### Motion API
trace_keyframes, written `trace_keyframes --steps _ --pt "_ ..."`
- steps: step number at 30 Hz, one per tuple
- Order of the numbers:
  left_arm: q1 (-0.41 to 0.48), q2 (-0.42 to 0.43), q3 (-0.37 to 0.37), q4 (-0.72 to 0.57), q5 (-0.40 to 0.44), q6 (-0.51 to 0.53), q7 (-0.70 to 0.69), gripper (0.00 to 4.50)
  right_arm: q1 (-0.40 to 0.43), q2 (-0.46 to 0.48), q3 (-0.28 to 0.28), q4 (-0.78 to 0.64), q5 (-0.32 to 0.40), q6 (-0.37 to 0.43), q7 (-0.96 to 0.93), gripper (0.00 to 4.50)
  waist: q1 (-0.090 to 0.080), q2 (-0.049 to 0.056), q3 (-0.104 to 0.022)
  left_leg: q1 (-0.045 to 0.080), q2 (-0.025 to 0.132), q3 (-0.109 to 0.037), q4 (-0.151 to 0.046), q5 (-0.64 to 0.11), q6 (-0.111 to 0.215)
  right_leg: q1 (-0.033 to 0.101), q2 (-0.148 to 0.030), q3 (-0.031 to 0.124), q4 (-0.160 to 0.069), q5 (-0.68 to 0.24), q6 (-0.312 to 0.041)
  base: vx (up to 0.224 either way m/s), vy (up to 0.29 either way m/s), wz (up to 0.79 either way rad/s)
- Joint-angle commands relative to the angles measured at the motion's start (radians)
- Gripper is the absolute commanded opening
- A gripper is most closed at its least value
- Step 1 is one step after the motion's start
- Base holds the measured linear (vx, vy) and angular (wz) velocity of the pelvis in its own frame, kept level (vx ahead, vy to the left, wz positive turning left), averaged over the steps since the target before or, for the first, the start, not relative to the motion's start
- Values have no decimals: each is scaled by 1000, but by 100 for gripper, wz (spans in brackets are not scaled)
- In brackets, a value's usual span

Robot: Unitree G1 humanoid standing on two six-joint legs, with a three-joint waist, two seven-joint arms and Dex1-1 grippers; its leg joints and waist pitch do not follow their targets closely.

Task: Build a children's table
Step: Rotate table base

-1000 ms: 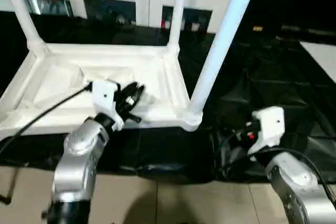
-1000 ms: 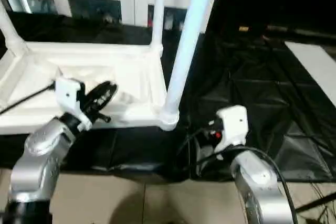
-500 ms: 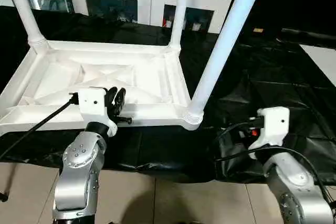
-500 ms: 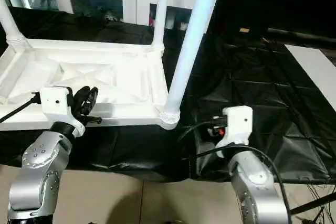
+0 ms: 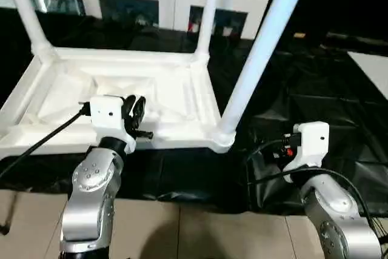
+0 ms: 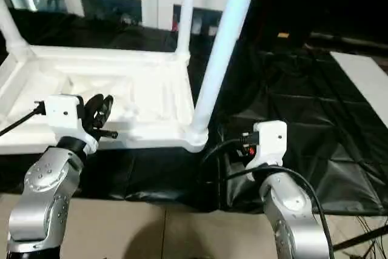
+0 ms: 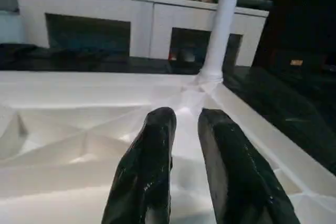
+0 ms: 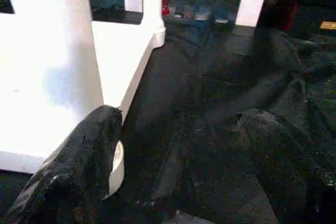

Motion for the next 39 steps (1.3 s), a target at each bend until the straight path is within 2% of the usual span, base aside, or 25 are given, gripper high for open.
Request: trace_keyframes --steps 1,2,3,4,5,6,7,8,9,10,13,15,16,17,18,20,22,23,25,27,28,30,32,36,39 --pt "-10 1 -29 -6 1 15 0 110 -8 -4 -11 -4 11 29 1 389 -7 13 -31 35 22 -17 -85 -597 17 9 -24 3 -110 -684 -57 0 0 0" --pt "-10 2 -30 -7 1 16 1 110 -7 -3 -12 -4 15 34 2 389 -6 32 -37 160 49 14 -59 -648 -44 -74 20 8 -100 -608 -106 27 -13 -28" --pt "-11 3 -31 -8 1 17 2 110 -7 -4 -10 -4 15 40 2 389 -24 18 -22 143 61 6 -81 -662 -43 -64 31 -6 -83 -537 -117 27 -13 -28" --pt "-11 4 -32 -7 1 18 3 110 -6 -6 -8 -3 11 35 3 389 -16 22 -22 148 85 14 -96 -691 -39 -56 22 -15 -59 -471 -149 48 -10 -64" --pt "-12 5 -33 -7 1 18 3 110 -6 -5 -8 -1 10 29 3 389 -17 23 -25 145 81 25 -99 -679 -33 -46 10 -14 -49 -437 -176 77 9 -81" --pt "-12 6 -33 -7 1 18 3 110 -6 -6 -7 -1 6 24 2 389 -16 20 -26 112 52 34 -93 -639 -24 -15 -5 4 -61 -462 -190 77 9 -81" --pt "-12 6 -33 -7 1 18 3 110 -6 -6 -7 -1 6 24 2 389 -18 17 -33 99 36 40 -83 -597 -28 -1 -11 20 -66 -482 -197 105 12 -81" --pt "-12 8 -33 -6 0 18 3 110 -6 -10 -3 0 0 17 5 389 8 14 -57 5 1 20 -73 -405 22 98 -56 58 -72 -502 -166 98 5 -50" --pt "-13 9 -34 -5 0 18 4 110 -6 -12 0 1 -2 14 7 389 5 3 -62 -12 -11 12 -58 -325 43 113 -60 72 -72 -488 -167 164 -13 -55" --pt "-14 11 -34 -5 -2 18 4 110 -7 -14 2 3 -4 14 8 389 15 4 -72 -27 -30 -6 -31 -137 88 138 -54 92 -64 -381 -236 104 -19 -17" --pt "-16 17 -36 -5 -3 19 5 110 -11 -19 4 7 -8 18 10 389 16 7 -75 -3 -38 -10 -34 -25 137 129 -18 83 -39 -130 -379 120 -18 7" --pt "-14 22 -35 -7 -4 22 11 110 -12 -30 14 10 -14 21 23 389 9 17 -78 44 -23 -16 -46 130 232 94 14 47 9 112 -447 53 2 8" --pt "-13 24 -35 -8 -3 24 13 110 -12 -34 17 11 -15 20 27 389 7 20 -80 52 -18 -23 -43 196 265 84 14 39 20 152 -444 90 23 10" --pt "-8 26 -33 -10 -7 16 9 110 -13 -37 20 12 -14 19 35 389 5 15 -82 78 -13 -29 -28 331 327 52 12 32 34 230 -433 88 36 12" --pt "-4 30 -33 -12 -7 18 5 110 -14 -41 22 12 -12 19 42 389 6 2 -80 71 -23 -28 -13 443 354 50 1 48 45 334 -419 88 36 12" --pt "1 43 -35 -9 -5 31 -1 110 -14 -53 26 14 -9 17 59 389 17 -1 -77 46 -16 -32 -8 491 331 55 -19 69 52 410 -376 29 22 8" --pt "7 75 -29 2 -24 8 -42 110 -16 -70 26 18 -5 14 83 389 12 -3 -83 46 -11 -43 0 582 252 45 -6 70 53 429 -294 2 29 7" --pt "7 98 -26 11 -39 3 -77 110 -19 -78 22 20 4 17 95 389 11 -3 -80 42 -13 -44 -2 566 231 43 -3 69 51 403 -276 0 0 0" --pt "1 143 -26 34 -53 3 -134 110 -25 -90 14 24 16 18 112 389 10 2 -71 42 -3 -43 -17 411 193 33 -9 61 30 216 -248 -42 4 -1" --pt "-7 162 -26 49 -57 13 -155 110 -30 -94 12 29 17 18 115 389 10 2 -49 30 17 -35 -41 68 139 32 -23 63 0 -93 -234 -160 -6 -1" --pt "-28 214 -51 75 -70 36 -233 110 -44 -102 9 45 14 14 119 389 11 8 -37 27 20 -33 -53 -103 86 29 -25 64 -15 -250 -213 -157 -11 1" --pt "-33 259 -99 65 -91 58 -329 110 -54 -109 5 56 12 10 123 389 13 7 -36 33 17 -35 -60 -244 25 19 -26 68 -26 -386 -168 -126 -32 2" --pt "-35 264 -131 45 -113 102 -363 110 -63 -112 7 66 7 5 125 389 12 16 -34 28 19 -33 -62 -274 -9 12 -24 69 -30 -379 -158 -102 -38 3" --pt "-60 266 -185 74 -103 111 -385 110 -75 -123 19 76 9 8 151 389 18 3 -40 6 14 -33 -58 -235 -6 21 -27 75 -30 -401 -146 -54 -24 2" --pt "-97 317 -268 120 -83 165 -473 110 -82 -144 34 81 21 15 192 389 20 6 -39 5 11 -30 -57 -230 -7 12 -23 73 -36 -452 -120 0 0 0"
